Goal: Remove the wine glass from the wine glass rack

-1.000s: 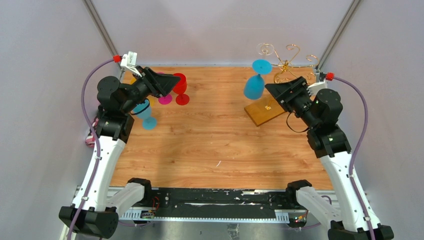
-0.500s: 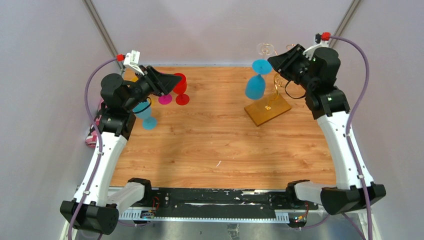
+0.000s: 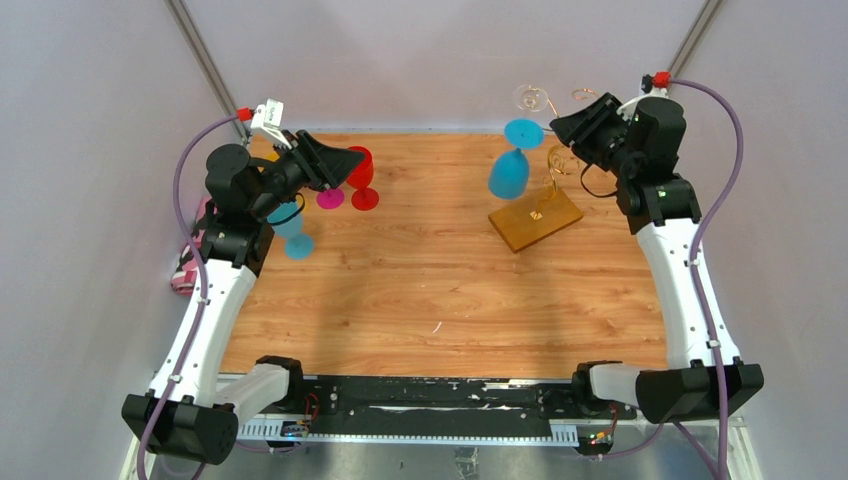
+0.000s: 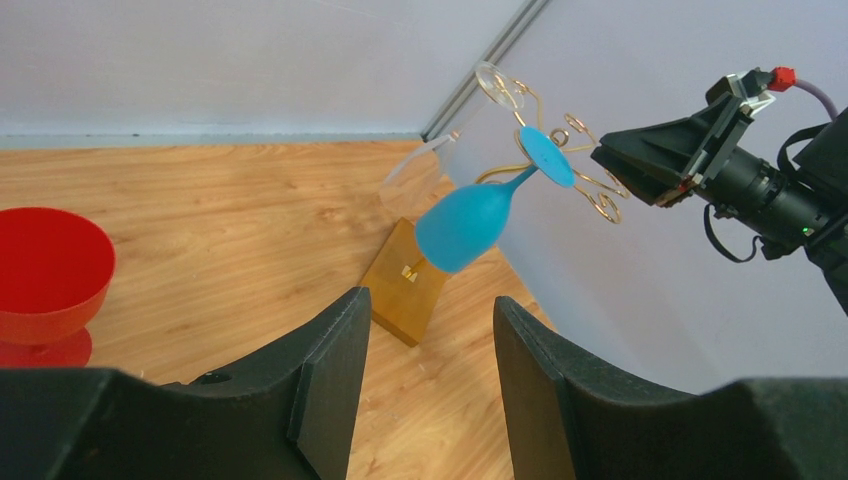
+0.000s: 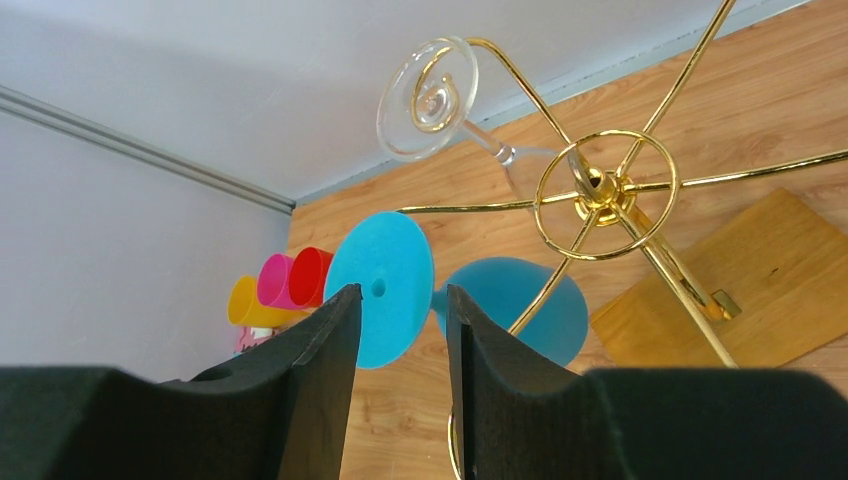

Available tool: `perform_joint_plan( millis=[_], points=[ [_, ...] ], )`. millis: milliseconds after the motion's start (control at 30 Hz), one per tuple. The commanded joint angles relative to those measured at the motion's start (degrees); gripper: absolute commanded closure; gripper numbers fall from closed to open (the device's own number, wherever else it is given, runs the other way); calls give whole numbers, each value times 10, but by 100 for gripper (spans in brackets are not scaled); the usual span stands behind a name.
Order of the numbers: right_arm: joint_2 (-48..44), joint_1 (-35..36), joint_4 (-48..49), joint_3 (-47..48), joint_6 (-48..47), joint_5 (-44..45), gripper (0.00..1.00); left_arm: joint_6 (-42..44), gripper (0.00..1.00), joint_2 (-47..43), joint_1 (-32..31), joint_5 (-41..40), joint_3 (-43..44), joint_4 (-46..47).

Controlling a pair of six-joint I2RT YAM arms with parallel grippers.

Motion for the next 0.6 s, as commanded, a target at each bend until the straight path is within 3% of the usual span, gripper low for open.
perform_joint_plan(
  millis=[0, 567],
  points=[
    [11, -11, 24, -21, 5, -33, 58, -2, 46, 0, -3, 0, -3, 11],
    [70, -16, 68, -27, 50, -103, 59, 2, 47, -3, -3, -3, -9, 11]
  ],
)
